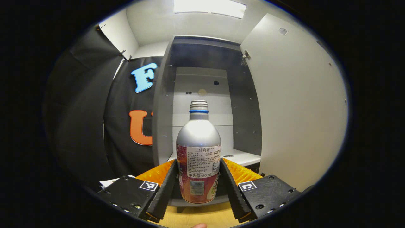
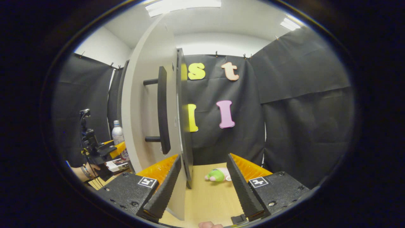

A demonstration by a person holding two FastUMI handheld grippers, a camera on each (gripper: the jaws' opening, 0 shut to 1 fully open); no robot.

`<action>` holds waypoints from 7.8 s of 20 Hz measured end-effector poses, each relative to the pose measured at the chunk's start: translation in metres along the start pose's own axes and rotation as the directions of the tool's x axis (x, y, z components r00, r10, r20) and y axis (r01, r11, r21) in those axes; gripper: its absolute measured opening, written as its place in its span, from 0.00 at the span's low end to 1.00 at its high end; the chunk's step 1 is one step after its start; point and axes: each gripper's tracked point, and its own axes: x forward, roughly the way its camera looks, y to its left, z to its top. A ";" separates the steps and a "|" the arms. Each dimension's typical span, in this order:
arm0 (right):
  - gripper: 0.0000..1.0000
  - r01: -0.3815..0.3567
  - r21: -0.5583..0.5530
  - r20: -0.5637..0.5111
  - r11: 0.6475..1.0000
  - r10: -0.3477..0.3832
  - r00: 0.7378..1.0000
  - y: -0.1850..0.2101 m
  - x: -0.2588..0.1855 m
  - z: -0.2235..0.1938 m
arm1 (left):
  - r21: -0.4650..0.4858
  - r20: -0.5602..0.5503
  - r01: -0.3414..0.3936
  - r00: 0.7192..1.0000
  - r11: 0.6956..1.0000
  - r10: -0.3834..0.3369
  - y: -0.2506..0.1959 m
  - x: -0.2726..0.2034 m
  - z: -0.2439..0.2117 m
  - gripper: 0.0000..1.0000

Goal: Open the cabinet door with the right hand, grasp the bottle in the cabinet with the left hand and place it on the coaster, then close the cabinet door with the right hand.

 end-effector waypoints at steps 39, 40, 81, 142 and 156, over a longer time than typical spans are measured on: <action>0.91 -0.011 -0.010 -0.041 1.000 0.010 0.999 0.015 0.004 -0.005 | 0.126 -0.320 -0.453 0.824 0.883 0.468 0.138 -0.151 -0.270 0.78; 0.91 -0.011 -0.008 -0.042 1.000 0.011 0.999 0.015 0.004 -0.005 | 0.125 -0.319 -0.454 0.824 0.882 0.469 0.138 -0.153 -0.270 0.78; 0.95 -0.001 0.037 0.030 0.999 0.000 1.000 -0.011 -0.018 0.025 | -0.056 -0.140 -0.223 0.967 0.973 0.214 0.059 -0.158 0.049 0.94; 0.93 -0.205 -0.046 0.073 0.978 0.207 0.976 0.177 0.045 0.008 | -0.029 -0.166 -0.213 0.965 0.977 0.205 0.078 -0.166 0.014 0.94; 0.93 0.120 -0.065 0.009 0.991 -0.120 0.993 0.058 -0.050 -0.058 | -0.059 -0.111 -0.139 0.985 0.988 0.132 0.023 -0.179 0.028 0.94</action>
